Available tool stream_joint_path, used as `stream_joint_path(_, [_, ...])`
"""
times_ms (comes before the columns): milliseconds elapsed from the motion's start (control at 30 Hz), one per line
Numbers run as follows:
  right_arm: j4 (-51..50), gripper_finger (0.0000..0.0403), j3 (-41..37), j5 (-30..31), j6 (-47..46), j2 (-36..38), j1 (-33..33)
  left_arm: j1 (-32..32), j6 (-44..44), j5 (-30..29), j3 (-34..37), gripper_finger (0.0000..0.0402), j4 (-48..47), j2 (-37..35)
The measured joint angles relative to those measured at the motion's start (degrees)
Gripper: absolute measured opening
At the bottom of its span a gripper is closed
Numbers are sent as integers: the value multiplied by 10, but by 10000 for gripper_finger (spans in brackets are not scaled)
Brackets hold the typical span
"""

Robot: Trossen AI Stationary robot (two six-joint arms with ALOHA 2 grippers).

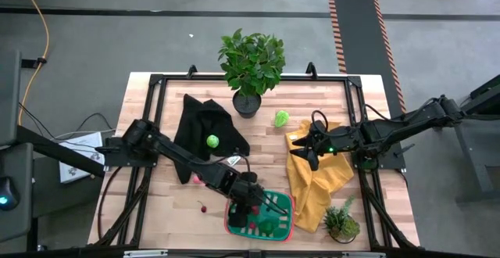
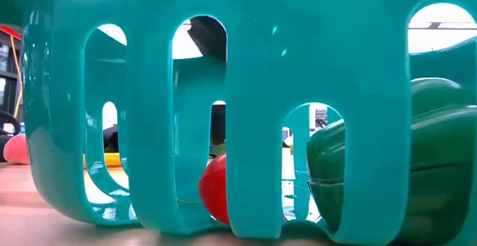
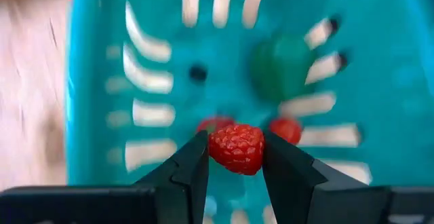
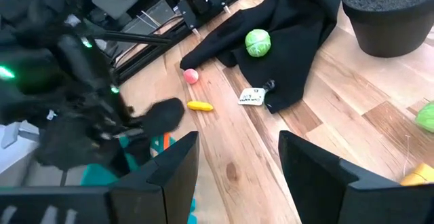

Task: Pick and placing Produce into tupperware
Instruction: Put the red raspberry into the blue bin

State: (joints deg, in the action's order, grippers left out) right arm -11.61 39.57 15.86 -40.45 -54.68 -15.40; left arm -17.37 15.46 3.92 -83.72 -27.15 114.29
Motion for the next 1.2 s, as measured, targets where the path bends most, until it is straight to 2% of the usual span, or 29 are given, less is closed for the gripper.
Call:
stream_joint_path(267, [0, 193, 0, 0, 0, 0, 0, 0, 0, 31, 1, 111, 8, 24])
stream_joint_path(800, [0, 193, 0, 0, 0, 0, 0, 0, 0, 24, 1, 111, 17, 23])
stream_joint_path(1200, [-2, 193, 0, 0, 0, 0, 0, 1, -52, -1, -67, 111, -58, 21])
